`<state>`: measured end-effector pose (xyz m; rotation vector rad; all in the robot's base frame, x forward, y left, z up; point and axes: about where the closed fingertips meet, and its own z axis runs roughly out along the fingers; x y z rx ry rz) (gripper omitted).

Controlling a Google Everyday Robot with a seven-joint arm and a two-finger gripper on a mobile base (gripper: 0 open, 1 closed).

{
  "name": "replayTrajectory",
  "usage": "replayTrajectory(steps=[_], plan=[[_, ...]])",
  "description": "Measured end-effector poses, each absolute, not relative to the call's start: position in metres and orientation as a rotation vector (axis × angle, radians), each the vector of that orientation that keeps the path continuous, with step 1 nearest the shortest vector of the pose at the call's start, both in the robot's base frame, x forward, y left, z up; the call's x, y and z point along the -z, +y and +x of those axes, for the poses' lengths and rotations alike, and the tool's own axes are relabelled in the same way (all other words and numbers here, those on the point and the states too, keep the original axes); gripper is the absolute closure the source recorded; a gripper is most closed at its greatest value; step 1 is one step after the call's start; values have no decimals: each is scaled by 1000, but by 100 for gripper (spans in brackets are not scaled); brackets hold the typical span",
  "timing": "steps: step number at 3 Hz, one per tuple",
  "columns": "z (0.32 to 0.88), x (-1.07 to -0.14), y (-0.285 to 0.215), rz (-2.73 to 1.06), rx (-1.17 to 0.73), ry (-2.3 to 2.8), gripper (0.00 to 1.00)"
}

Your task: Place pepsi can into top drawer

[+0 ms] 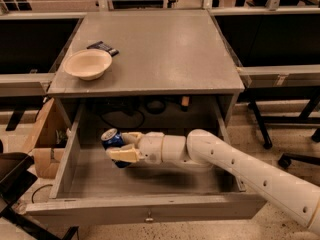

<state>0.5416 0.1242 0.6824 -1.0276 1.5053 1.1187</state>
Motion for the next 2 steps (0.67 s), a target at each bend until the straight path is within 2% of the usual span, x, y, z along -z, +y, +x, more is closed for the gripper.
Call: replayTrajectory(steps=[1,2], plan=[[540,-675,124,-1023,-1121,1506,100],[540,-675,124,-1023,-1121,1506,81]])
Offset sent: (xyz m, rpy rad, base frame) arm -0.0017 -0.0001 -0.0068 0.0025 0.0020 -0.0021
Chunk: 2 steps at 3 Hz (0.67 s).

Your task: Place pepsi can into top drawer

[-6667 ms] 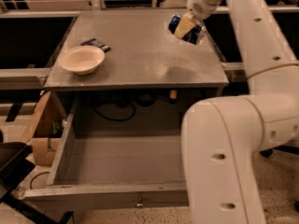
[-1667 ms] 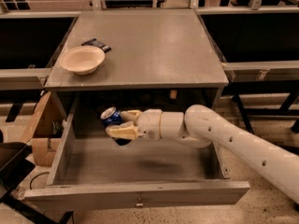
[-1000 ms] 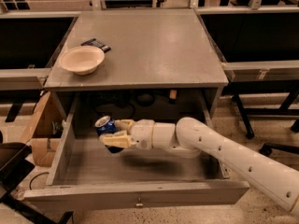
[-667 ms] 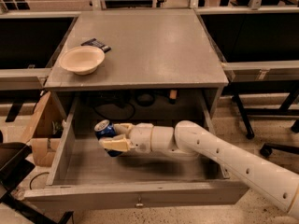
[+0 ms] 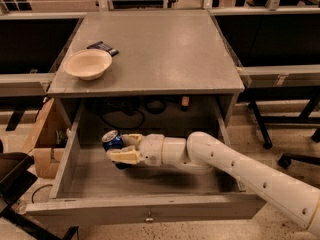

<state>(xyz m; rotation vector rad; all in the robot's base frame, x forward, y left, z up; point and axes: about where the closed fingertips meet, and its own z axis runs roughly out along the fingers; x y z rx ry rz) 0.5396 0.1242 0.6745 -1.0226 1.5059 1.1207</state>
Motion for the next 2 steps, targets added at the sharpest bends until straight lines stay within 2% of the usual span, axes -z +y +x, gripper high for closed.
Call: replayTrajectory(steps=[2], plan=[[540,-675,124,-1023,-1121,1506,34]])
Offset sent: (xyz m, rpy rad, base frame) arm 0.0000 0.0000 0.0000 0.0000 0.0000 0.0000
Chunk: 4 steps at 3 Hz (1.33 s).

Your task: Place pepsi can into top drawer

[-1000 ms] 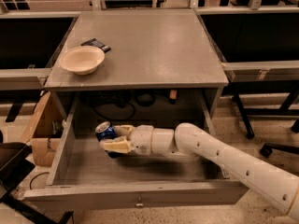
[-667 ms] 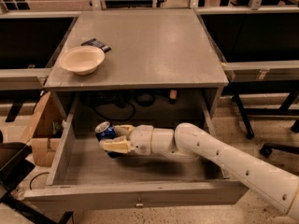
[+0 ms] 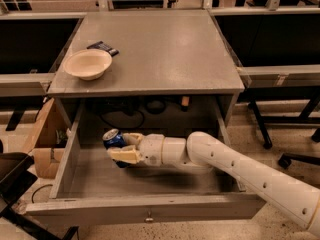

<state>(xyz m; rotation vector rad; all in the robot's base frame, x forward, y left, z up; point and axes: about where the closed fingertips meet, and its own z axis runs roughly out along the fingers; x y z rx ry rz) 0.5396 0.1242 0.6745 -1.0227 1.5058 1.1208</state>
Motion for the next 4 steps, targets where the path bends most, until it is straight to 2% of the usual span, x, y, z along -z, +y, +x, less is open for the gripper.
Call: replayTrajectory(steps=[1,2,4], plan=[[540,-675,124,-1023,-1121,1506,11],[540,-675,124,-1023,-1121,1506,0],[540,-684,129,-1081,-1116,1525,0]])
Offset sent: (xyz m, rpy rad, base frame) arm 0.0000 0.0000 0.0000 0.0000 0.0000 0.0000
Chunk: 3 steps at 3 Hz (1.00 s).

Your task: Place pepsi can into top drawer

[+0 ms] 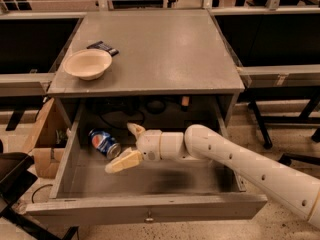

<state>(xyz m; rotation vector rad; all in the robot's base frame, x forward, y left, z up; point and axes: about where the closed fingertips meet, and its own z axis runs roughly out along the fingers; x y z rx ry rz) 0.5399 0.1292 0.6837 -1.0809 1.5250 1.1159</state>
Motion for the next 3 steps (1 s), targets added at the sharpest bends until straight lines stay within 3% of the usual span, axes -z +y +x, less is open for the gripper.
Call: replayTrajectory(steps=[2,3], plan=[[564,-797,118,-1308,-1050,1548,0],[564,-794,117,-1316,-1049,1545,0]])
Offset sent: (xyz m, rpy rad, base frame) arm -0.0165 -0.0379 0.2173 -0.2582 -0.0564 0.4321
